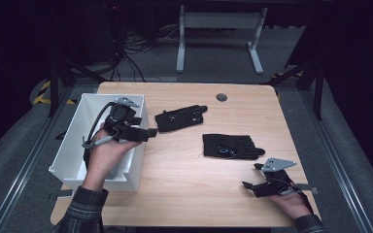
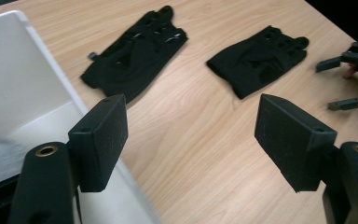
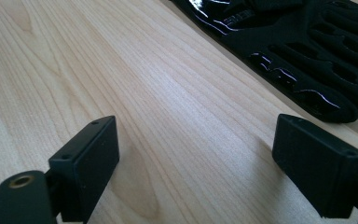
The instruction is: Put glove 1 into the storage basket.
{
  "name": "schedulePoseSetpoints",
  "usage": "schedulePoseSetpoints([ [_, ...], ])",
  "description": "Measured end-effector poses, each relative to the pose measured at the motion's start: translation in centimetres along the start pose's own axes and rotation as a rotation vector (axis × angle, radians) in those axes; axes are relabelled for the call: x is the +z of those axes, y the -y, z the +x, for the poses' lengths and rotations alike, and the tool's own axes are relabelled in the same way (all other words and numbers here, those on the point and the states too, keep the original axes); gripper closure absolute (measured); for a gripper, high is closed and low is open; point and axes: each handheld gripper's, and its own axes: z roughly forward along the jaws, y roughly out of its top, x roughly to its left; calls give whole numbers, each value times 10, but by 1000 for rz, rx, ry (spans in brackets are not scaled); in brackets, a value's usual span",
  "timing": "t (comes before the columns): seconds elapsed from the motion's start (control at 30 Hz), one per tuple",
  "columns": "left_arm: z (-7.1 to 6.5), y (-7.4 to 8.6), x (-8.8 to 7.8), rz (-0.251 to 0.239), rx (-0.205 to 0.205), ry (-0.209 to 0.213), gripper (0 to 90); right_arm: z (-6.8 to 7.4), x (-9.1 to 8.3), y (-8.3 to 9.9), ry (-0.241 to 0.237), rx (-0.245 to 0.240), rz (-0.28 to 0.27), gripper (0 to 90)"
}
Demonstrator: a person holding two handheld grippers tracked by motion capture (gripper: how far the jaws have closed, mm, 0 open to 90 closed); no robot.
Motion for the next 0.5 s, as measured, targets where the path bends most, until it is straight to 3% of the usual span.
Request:
schedulePoseSetpoints([
  [0.5, -51, 6, 49, 14, 72, 93, 265, 0, 0, 0, 0, 0, 0, 150],
])
